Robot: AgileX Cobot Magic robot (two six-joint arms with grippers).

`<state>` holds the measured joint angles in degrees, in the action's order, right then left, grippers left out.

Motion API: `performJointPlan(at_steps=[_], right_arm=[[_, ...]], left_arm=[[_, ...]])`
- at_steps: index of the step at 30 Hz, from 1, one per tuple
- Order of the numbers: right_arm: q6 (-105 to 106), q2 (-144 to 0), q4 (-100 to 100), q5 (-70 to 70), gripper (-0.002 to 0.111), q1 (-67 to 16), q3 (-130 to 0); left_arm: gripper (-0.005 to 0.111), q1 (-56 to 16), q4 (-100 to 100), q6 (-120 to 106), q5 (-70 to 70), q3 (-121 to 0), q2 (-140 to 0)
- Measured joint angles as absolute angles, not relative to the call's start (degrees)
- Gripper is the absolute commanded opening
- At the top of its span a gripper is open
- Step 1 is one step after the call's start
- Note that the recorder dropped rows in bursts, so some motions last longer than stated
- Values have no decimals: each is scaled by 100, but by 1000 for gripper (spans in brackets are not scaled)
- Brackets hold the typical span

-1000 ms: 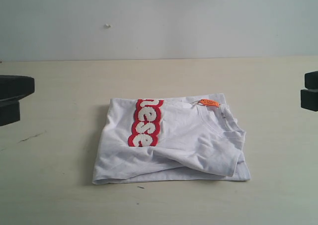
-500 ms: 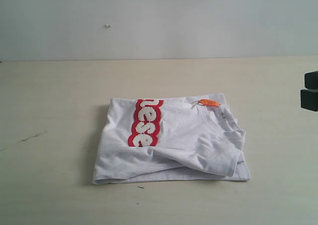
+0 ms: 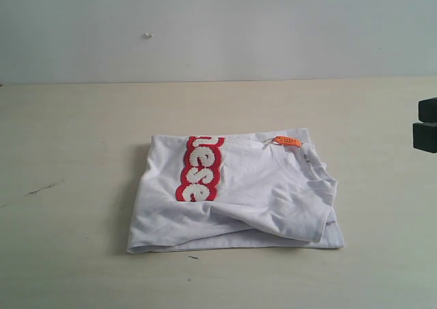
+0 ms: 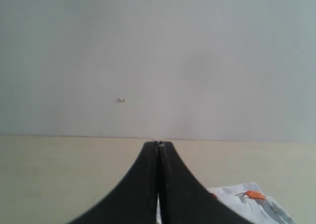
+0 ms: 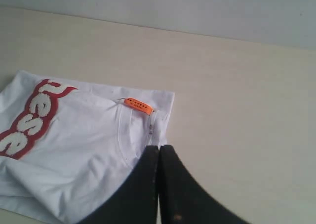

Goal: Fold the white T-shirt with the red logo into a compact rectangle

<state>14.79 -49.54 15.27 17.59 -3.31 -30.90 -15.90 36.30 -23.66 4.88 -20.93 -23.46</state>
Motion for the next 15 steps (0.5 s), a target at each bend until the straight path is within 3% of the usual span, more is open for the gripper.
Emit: performJointPlan(at_steps=[6, 15], right_arm=[[1479, -4954, 1527, 1759, 0, -331, -3090], [1479, -4954, 1527, 1759, 0, -331, -3090]], left_arm=[[0, -1206, 1284, -47, 488, -1543, -1564], [0, -564, 774, 308, 499, -799, -508]])
